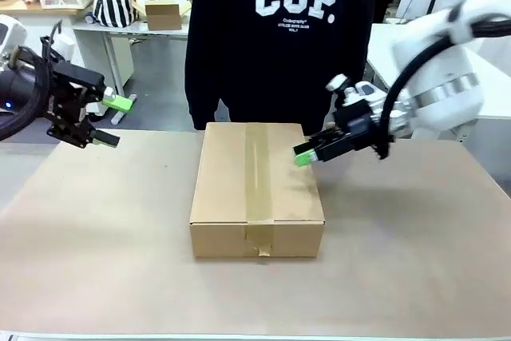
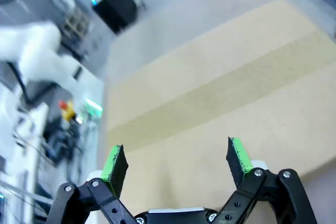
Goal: Pack the gift set into the box.
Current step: Press and hold the closed box until the human finishes sealing it.
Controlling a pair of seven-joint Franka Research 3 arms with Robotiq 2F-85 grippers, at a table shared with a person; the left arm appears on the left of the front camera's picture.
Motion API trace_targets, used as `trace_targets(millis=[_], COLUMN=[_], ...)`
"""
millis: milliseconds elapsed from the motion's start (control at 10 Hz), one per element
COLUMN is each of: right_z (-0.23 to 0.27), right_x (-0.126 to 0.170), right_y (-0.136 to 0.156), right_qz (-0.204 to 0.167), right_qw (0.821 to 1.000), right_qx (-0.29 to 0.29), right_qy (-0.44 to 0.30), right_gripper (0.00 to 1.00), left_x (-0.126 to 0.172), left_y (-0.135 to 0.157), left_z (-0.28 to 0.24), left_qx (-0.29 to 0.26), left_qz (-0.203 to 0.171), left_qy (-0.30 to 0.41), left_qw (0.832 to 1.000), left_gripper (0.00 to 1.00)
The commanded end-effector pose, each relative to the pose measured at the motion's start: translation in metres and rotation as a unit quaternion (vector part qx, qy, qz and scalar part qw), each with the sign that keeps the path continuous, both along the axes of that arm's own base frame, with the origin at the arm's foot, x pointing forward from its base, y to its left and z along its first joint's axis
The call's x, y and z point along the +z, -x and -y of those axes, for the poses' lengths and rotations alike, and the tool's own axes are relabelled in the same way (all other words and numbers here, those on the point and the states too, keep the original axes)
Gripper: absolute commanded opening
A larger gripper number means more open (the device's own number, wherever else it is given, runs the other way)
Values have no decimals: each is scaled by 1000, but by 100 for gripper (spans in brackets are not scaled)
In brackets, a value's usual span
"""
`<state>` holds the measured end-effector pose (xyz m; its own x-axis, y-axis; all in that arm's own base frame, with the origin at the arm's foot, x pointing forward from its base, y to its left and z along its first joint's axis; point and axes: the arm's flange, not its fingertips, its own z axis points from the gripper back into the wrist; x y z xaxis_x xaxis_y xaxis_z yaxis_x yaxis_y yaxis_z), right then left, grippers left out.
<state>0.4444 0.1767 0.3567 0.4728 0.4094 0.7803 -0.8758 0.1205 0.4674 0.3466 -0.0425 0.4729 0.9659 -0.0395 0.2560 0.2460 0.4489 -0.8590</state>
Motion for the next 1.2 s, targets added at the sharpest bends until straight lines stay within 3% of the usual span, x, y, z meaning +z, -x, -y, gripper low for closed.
trace_targets(millis=[0,100,200,300,400,500,600,1100], right_z=[43,77,110,146,172,175,158,158], right_x=[25,35,43,51,54,55,39,39], right_y=[23,44,62,83,96,101,77,77], right_qz=[-119,-184,-202,-226,-219,-150,-223,-223], right_qw=[987,971,959,935,923,922,942,942], right_qx=[-87,-133,-178,-252,-287,-340,-231,-231], right_qy=[-67,-74,-89,-106,-135,-110,-98,-98], right_gripper=[100,100,100,100,100,100,100,100], left_x=[0,-4,-8,-14,-22,-29,6,6], left_y=[26,30,31,31,28,18,1,1], left_z=[-7,-13,-15,-18,-21,-21,-27,-27], left_qx=[27,36,36,40,41,43,37,37], left_qz=[21,25,21,17,17,45,10,10], left_qy=[21,24,30,33,38,56,19,19], left_qw=[999,999,999,999,998,996,999,999], left_gripper=[100,100,100,100,100,100,100,100])
